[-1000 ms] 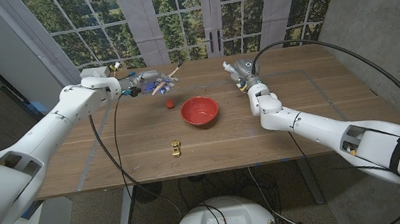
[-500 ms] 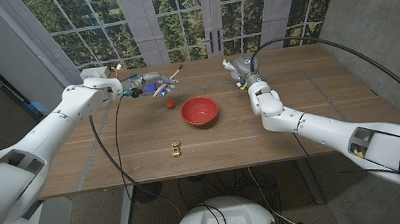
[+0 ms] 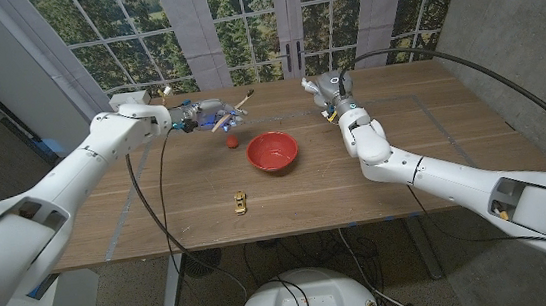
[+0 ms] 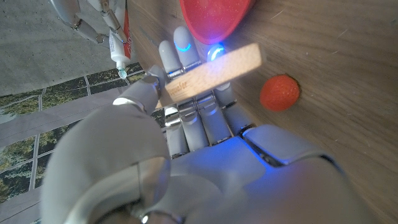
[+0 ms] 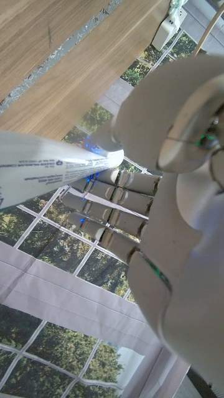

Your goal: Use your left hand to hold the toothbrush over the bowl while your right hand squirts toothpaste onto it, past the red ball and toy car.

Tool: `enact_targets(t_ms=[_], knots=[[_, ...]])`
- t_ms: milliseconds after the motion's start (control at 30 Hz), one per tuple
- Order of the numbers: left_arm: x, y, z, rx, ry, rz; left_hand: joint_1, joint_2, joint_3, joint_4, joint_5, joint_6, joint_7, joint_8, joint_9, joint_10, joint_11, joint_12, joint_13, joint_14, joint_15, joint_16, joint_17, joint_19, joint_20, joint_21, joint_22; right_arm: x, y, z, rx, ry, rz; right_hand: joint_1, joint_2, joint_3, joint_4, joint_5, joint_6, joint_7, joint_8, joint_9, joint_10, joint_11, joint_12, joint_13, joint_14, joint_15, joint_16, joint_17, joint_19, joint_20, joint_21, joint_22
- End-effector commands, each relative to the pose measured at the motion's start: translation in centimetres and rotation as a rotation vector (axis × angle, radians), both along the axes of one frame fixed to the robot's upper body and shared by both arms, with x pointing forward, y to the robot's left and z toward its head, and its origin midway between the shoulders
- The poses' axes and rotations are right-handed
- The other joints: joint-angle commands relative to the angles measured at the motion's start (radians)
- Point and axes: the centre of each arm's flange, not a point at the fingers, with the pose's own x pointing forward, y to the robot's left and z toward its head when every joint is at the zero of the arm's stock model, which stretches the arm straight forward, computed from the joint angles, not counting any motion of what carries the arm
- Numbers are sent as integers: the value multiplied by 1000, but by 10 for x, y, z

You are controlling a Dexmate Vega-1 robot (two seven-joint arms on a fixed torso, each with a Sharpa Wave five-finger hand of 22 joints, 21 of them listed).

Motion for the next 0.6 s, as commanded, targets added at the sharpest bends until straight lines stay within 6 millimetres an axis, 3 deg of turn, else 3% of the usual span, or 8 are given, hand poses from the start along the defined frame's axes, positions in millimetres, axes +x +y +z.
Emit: enact_targets(t_ms=[33, 600], knots=[[4, -10, 4, 26, 2, -21, 5, 14, 121, 117, -1, 72, 59, -1, 3, 98, -93, 6, 1, 132, -129, -9, 4, 6, -145, 1, 0, -15, 6, 7, -77, -20, -28, -7, 4, 4, 4, 4, 6, -1, 7, 2, 5, -8, 9, 4, 13, -142, -3, 5, 3, -8, 5, 3], [7, -25, 6, 56, 12, -53, 7, 14, 120, 115, -2, 72, 62, -3, 3, 99, -88, 7, -3, 137, -129, -15, 7, 6, -145, 1, 0, -24, 20, 2, -185, -9, -61, -6, 6, 6, 3, 5, 10, -4, 8, 2, 7, -12, 13, 16, 18, -146, -6, 8, 3, -12, 7, 3]])
